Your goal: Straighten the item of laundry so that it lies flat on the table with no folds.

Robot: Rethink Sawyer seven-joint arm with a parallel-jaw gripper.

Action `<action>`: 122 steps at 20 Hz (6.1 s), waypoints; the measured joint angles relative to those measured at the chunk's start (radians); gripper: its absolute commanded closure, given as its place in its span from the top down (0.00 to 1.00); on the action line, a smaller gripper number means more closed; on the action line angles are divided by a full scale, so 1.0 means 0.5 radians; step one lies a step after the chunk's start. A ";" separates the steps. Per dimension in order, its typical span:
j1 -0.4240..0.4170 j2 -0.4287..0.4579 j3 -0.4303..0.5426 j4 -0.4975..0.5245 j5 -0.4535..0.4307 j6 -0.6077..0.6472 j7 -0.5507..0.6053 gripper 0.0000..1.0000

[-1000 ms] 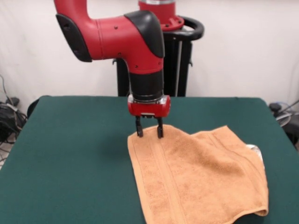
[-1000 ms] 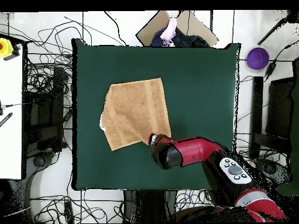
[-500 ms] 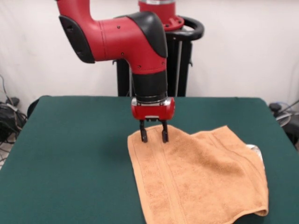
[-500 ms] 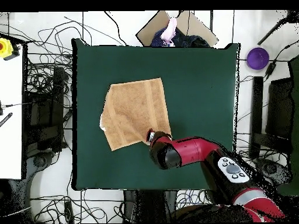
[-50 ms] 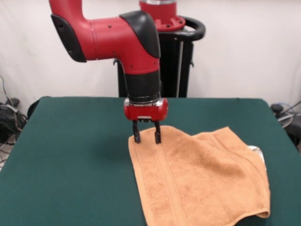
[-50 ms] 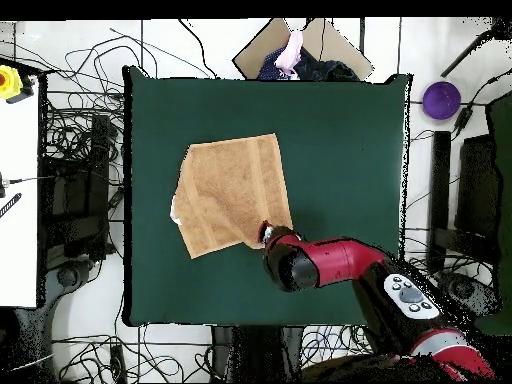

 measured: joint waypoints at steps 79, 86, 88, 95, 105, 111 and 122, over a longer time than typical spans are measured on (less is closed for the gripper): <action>-0.090 0.153 -0.067 -0.088 0.067 -0.056 0.000 1.00; -0.199 0.173 0.013 -0.064 0.067 -0.055 0.000 1.00; -0.195 0.173 0.013 -0.064 0.067 -0.055 0.000 1.00; -0.198 0.172 0.013 -0.064 0.067 -0.055 0.000 1.00; -0.248 0.092 0.011 -0.054 0.070 -0.033 0.000 1.00; -0.342 -0.039 0.012 0.001 0.103 0.079 0.000 1.00; -0.234 -0.093 -0.073 -0.007 0.102 0.123 0.000 1.00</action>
